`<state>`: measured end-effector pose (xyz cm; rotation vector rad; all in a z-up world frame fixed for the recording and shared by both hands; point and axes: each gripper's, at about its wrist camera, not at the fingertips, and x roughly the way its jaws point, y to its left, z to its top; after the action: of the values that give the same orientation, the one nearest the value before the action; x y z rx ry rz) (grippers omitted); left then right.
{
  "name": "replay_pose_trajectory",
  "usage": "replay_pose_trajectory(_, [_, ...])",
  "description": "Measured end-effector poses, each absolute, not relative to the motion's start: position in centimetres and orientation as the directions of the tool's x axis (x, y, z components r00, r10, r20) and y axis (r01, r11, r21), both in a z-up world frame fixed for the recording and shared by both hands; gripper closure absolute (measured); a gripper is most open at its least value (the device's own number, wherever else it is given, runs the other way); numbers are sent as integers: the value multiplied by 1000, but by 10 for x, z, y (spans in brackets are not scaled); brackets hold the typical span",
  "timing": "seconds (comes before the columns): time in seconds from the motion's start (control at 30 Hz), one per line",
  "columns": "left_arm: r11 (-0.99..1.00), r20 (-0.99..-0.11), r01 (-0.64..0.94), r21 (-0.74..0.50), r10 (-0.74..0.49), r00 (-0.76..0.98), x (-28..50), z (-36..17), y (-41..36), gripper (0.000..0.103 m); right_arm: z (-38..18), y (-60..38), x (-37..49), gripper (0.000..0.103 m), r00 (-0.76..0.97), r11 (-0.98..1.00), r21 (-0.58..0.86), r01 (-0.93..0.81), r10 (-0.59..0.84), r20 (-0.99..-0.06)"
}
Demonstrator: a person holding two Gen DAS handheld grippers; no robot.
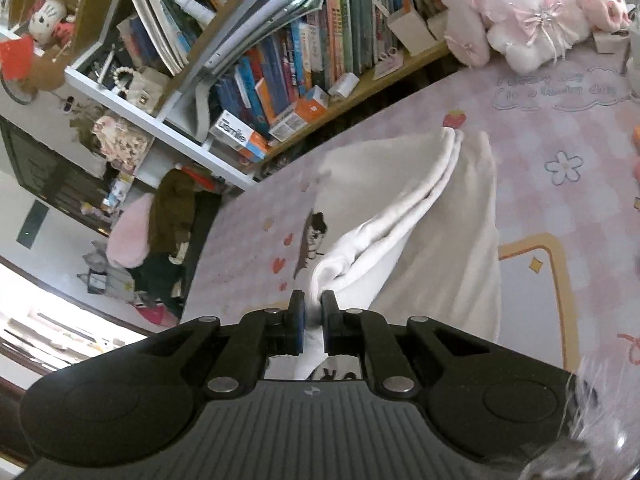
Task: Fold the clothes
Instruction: 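Close both grippers on the folded edge and pull it straight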
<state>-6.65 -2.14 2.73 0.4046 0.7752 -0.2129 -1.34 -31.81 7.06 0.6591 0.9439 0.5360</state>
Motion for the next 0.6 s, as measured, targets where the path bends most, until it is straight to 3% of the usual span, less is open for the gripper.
replay_pose_trajectory(0.1, [909, -726, 320, 268, -27, 687, -67, 25, -10, 75, 55, -320, -19, 95, 467, 726, 680, -100, 638, -612])
replay_pose_trajectory(0.17, [914, -742, 322, 248, -34, 670, -68, 20, -4, 83, 35, -319, -21, 95, 438, 774, 628, -79, 593, -676])
replay_pose_trajectory(0.33, [936, -761, 311, 166, -79, 644, -67, 15, 4, 90, -40, -328, -24, 96, 316, 809, 585, 46, 544, -777])
replay_pose_trajectory(0.47, [950, -764, 297, 100, -118, 634, -64, 17, 10, 99, -39, -329, -24, 94, 323, 813, 581, 27, 543, -775])
replay_pose_trajectory(0.6, [972, -678, 230, 54, -133, 723, -75, 49, 19, 99, -40, -323, -22, 94, 320, 815, 580, 14, 546, -774])
